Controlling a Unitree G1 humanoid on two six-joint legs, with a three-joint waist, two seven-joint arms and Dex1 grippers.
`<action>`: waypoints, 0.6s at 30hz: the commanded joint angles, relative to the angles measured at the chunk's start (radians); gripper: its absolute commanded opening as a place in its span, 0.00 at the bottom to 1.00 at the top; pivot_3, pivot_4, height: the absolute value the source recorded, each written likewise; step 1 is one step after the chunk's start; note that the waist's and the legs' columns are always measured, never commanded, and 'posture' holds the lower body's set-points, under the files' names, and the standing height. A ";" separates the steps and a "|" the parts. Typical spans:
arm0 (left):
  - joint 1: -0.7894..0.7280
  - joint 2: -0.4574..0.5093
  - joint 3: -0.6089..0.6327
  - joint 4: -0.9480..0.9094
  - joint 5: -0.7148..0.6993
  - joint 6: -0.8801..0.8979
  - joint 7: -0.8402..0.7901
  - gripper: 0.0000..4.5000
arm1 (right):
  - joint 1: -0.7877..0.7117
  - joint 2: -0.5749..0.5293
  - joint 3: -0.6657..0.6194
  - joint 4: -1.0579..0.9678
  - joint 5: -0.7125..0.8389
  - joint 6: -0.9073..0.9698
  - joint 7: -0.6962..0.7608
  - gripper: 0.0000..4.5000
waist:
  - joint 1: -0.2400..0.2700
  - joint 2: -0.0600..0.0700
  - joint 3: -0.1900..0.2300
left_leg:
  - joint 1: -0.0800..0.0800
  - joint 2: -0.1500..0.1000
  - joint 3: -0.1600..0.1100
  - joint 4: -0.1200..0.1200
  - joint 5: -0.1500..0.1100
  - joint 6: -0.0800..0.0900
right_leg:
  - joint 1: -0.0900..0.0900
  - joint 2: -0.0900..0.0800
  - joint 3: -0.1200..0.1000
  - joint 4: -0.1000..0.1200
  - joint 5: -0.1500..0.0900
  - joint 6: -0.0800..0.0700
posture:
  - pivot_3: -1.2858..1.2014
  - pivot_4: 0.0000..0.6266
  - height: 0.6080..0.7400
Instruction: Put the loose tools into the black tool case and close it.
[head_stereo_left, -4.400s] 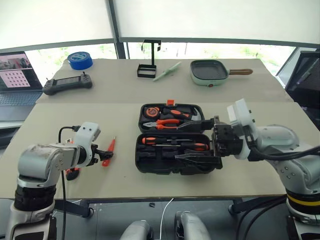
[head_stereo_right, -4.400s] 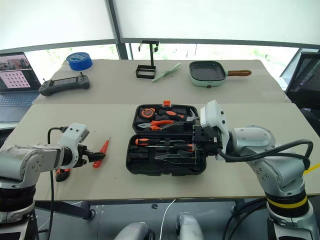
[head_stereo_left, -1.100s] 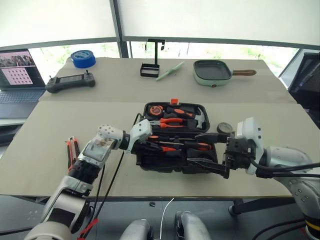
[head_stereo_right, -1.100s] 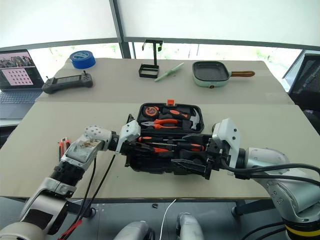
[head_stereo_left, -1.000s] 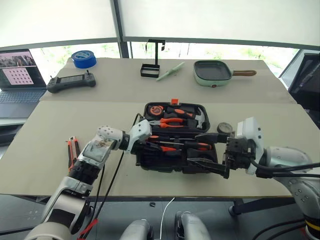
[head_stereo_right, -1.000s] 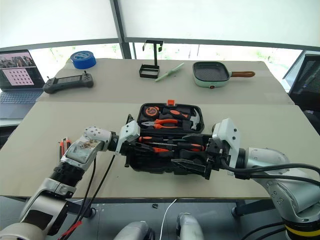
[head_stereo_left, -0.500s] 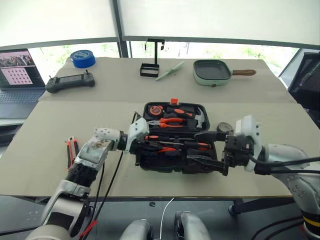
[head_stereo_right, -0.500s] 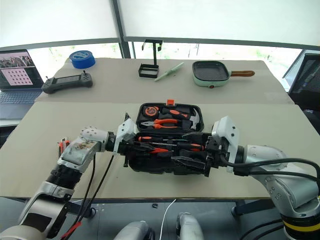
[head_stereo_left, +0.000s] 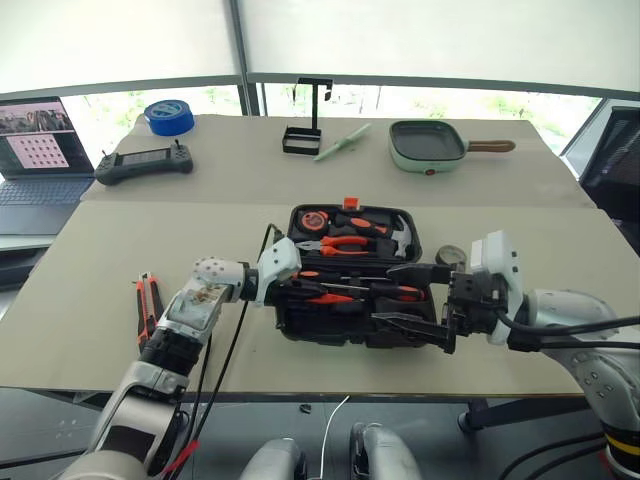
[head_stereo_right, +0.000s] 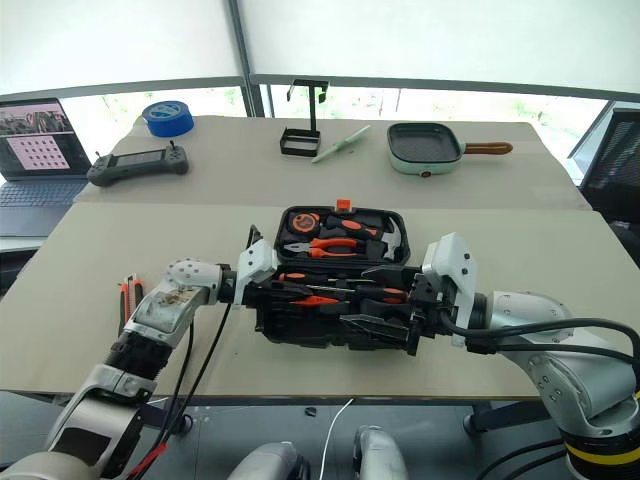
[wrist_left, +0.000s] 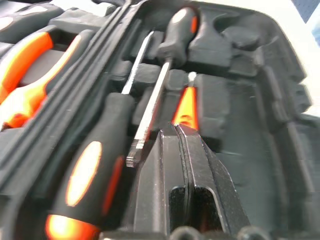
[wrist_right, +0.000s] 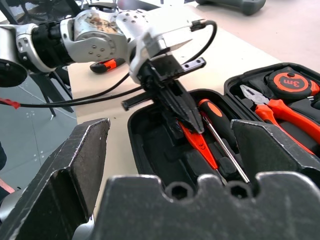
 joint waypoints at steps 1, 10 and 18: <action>0.041 0.081 0.129 -0.209 -0.103 0.128 0.038 0.01 | -0.042 0.006 0.009 -0.002 -0.004 -0.027 0.014 1.00 | -0.004 0.000 0.000 | 0.000 0.000 0.000 0.000 0.000 0.000 | 0.000 0.000 0.000 0.000 0.000 0.000 | 0.52 0.24 1.00; 0.594 0.340 0.728 -0.536 -0.241 0.492 0.170 0.41 | -0.211 0.016 0.076 0.053 0.050 -0.023 0.158 1.00 | -0.038 0.001 0.000 | 0.004 0.000 0.000 -0.010 0.000 -0.001 | -0.003 0.003 0.002 0.000 -0.001 -0.001 | 0.52 0.24 1.00; 1.038 0.227 1.156 -0.628 -0.280 0.515 0.202 0.99 | -0.274 0.035 0.132 0.120 0.024 -0.042 0.266 1.00 | -0.005 -0.001 0.001 | 0.004 0.000 -0.001 -0.010 0.000 -0.001 | 0.003 0.002 -0.002 -0.013 0.001 0.001 | 0.52 0.24 1.00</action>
